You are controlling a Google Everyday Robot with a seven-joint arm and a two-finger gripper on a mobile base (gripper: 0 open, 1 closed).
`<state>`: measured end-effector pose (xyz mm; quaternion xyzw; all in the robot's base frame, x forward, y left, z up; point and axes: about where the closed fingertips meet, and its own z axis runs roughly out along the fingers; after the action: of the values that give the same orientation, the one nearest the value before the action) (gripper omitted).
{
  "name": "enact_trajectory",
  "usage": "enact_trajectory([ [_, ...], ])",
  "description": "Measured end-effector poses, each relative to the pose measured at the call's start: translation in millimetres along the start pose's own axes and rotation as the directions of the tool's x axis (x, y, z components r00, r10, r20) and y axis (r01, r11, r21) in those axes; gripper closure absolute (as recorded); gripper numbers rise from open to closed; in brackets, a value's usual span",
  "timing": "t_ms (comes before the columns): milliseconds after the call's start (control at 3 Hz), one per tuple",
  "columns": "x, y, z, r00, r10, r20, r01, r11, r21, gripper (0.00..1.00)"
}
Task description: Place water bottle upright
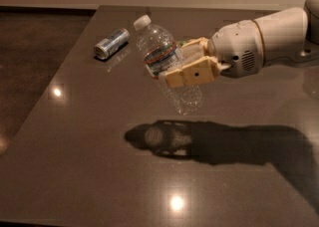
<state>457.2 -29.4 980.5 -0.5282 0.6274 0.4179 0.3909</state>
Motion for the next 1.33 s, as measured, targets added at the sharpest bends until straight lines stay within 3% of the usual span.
enact_trajectory([
  [667, -11, 12, 12, 0.987, 0.002, 0.160, 0.002, 0.9996, -0.029, 1.00],
  [1000, -18, 20, 28, 0.973, -0.029, 0.228, 0.034, 0.9992, -0.019, 1.00],
  [1333, -18, 23, 44, 0.965, -0.055, 0.257, 0.056, 0.9984, 0.004, 1.00],
])
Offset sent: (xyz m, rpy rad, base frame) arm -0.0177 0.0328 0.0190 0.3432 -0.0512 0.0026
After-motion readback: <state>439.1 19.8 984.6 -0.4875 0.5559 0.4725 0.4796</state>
